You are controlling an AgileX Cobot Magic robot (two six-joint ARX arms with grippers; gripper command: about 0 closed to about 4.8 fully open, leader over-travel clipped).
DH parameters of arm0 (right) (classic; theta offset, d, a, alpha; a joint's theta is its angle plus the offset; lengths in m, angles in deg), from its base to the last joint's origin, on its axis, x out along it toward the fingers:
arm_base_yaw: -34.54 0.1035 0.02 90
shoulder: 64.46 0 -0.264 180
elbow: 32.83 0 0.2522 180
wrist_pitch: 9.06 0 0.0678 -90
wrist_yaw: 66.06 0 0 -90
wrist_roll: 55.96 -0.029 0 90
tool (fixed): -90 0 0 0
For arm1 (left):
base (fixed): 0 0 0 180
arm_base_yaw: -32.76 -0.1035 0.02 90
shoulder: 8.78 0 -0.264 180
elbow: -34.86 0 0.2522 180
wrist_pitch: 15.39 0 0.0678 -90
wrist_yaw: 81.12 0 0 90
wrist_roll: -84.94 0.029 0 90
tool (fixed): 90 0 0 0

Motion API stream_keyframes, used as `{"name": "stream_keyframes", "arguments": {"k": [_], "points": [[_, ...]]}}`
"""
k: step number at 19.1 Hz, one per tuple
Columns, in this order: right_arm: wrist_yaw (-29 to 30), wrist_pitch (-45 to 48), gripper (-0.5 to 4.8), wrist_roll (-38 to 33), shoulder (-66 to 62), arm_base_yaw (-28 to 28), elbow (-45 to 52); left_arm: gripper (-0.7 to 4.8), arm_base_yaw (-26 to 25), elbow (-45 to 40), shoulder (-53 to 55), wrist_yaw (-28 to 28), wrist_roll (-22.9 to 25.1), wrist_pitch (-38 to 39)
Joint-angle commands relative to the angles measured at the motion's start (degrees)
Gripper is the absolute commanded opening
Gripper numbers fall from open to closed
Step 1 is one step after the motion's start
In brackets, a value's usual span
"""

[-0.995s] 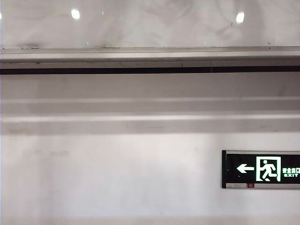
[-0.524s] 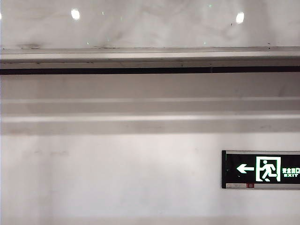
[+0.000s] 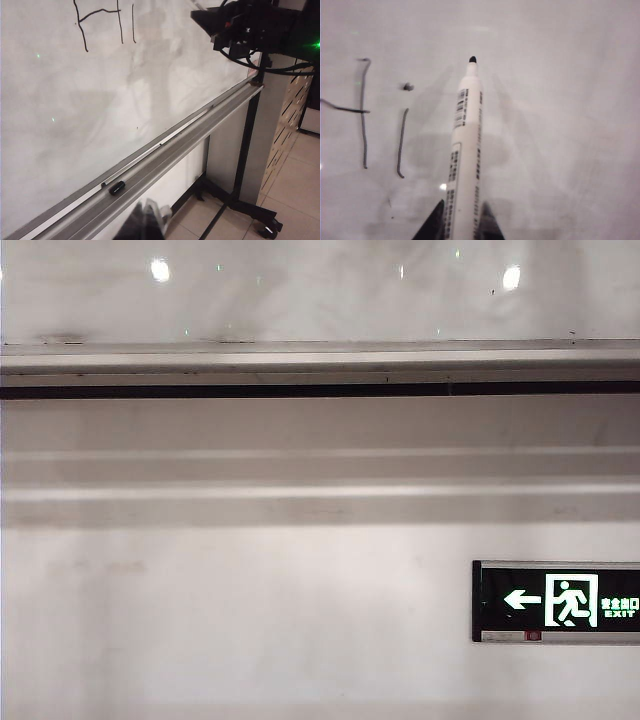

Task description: Take a marker from the whiteboard tray, write "Hi!" on the whiteboard, and then put the marker back vertically into the whiteboard tray.

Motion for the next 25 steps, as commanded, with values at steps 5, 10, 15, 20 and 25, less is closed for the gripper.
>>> {"name": "stream_keyframes", "arguments": {"k": [5, 10, 15, 20, 25], "points": [[1.6, 2.2, -0.02, -0.4, -0.9, -0.2, -0.2, -0.06, -0.1, 0.2, -0.2, 0.2, 0.2, -0.3], [1.6, 6.0, -0.02, -0.4, -1.7, -0.2, -0.2, -0.06, -0.1, 0.2, -0.2, 0.2, 0.1, -0.3], [1.6, 5.4, -0.02, -0.4, -3.0, -0.2, -0.2, -0.06, -0.1, 0.2, -0.2, 0.2, 0.0, -0.1], [1.5, 3.2, -0.02, -0.4, -3.5, -0.2, -0.2, -0.06, -0.1, 0.2, -0.2, 0.1, 0.0, 0.0], [1.5, -4.8, -0.02, -0.4, -3.4, -0.2, -0.2, -0.06, -0.1, 0.2, -0.2, 0.1, 0.0, 0.0]]}}
